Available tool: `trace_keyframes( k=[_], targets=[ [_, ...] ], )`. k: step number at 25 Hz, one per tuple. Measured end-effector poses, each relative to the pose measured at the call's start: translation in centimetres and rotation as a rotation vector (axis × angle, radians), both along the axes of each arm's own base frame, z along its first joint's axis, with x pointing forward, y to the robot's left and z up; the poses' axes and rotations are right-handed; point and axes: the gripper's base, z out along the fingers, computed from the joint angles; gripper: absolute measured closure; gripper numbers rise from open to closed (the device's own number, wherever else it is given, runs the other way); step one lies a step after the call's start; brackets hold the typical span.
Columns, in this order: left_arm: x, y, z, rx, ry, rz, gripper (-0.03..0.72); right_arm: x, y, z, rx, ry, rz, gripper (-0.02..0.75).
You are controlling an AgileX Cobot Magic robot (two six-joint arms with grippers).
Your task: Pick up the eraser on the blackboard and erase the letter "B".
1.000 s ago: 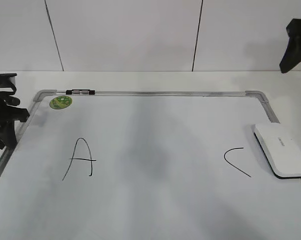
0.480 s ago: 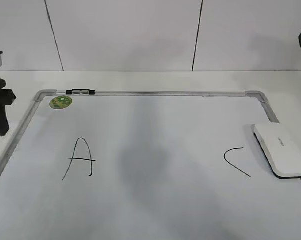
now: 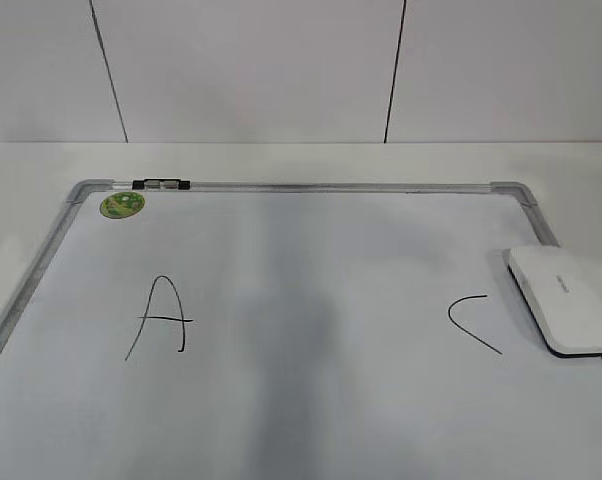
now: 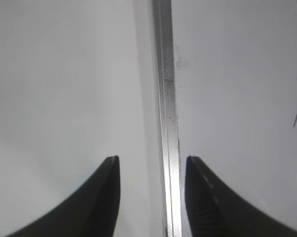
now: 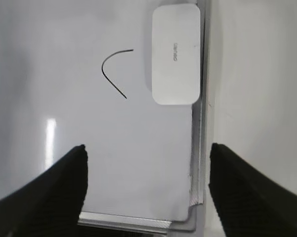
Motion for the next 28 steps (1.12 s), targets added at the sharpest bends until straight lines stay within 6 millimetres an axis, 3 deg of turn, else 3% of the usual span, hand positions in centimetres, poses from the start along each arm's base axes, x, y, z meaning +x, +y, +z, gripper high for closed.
trace_keyframes(
  k=[6, 12, 17, 22, 28],
  targets=[
    [-5.2, 0.2, 3.2, -0.005, -0.110, 0.003, 0.442, -5.8, -0.3, -1.1, -0.054, -0.059, -0.003, 0.148],
    [-9.3, 0.3, 6.5, -0.011, -0.259, 0.003, 0.451, -11.5, -0.4, 0.1, -0.077, -0.250, -0.013, 0.148],
    [-14.2, 0.5, 8.6, -0.019, -0.418, 0.003, 0.452, -15.3, -0.6, 0.9, -0.113, -0.394, -0.027, 0.148],
    [-18.4, 0.6, 8.2, -0.034, -0.606, 0.009, 0.452, -16.2, -0.4, -0.9, -0.094, -0.420, -0.025, 0.148],
    [-21.8, 0.7, 5.2, -0.035, -0.655, 0.005, 0.452, -16.2, 0.0, -5.2, -0.092, -0.370, 0.059, 0.150]
  ],
)
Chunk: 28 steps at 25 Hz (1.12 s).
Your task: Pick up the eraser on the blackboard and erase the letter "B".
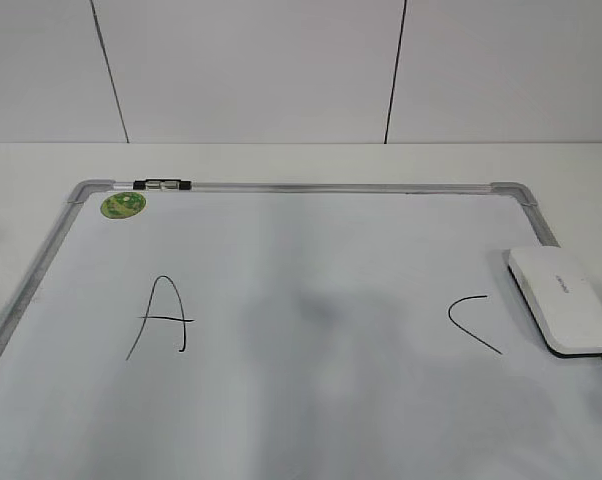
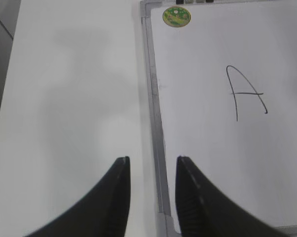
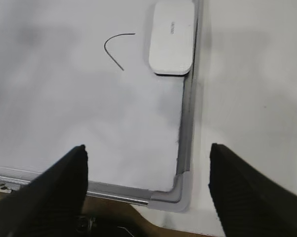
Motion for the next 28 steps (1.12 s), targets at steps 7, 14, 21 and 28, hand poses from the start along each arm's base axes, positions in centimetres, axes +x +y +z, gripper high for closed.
trace_keyframes(
  k=[7, 14, 21, 28],
  targets=[
    [-2.5, -0.2, -3.9, -0.007, -0.061, -0.037, 0.452, -2.8, 0.1, -2.7, -0.025, -0.131, 0.033, 0.151],
    [-5.5, -0.3, -4.8, -0.010, -0.197, -0.066, 0.452, -4.6, -0.6, -3.4, -0.110, -0.226, -0.009, 0.152],
    [-8.5, -0.3, -5.7, -0.007, -0.276, -0.091, 0.452, -4.7, -0.8, -3.7, -0.132, -0.200, -0.017, 0.153],
    [-8.4, -0.5, -6.0, -0.021, -0.258, -0.099, 0.452, -4.6, -0.6, -3.7, -0.084, -0.207, -0.038, 0.153]
  ],
)
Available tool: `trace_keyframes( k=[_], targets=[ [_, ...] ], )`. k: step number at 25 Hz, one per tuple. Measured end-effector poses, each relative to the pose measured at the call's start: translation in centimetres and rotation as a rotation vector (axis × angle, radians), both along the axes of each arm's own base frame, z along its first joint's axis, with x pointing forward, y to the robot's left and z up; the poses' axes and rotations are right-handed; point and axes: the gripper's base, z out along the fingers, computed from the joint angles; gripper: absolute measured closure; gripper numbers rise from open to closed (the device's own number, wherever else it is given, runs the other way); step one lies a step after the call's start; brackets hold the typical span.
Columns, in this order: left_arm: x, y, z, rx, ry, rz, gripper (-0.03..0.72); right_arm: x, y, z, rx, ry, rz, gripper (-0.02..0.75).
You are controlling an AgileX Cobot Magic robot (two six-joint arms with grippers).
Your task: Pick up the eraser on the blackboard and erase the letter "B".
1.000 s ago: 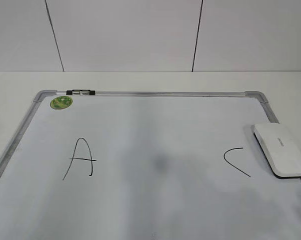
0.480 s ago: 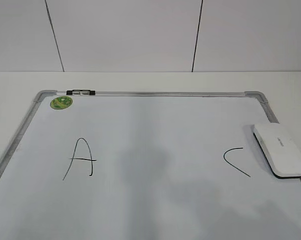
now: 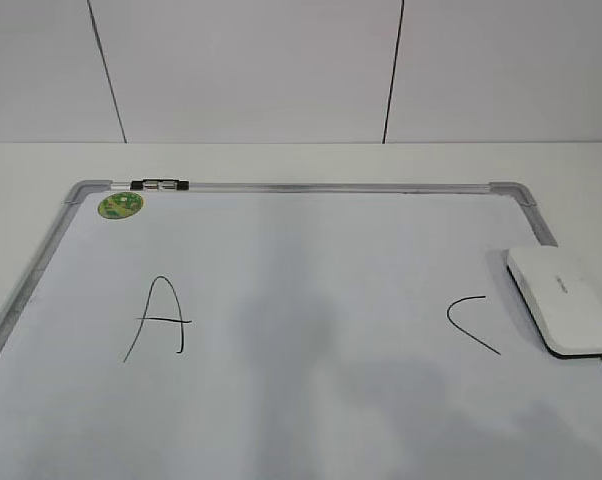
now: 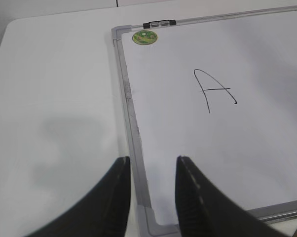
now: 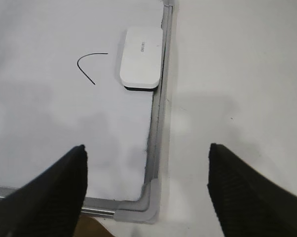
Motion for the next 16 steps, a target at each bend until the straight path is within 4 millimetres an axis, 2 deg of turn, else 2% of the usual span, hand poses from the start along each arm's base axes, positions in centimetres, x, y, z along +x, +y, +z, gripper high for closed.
trace_keyframes(
  k=[16],
  targets=[
    [0.05, 0.31, -0.08, -0.020, 0.010, 0.050, 0.452, 0.38, 0.04, -0.37, 0.021, -0.005, -0.008, 0.153]
  ],
)
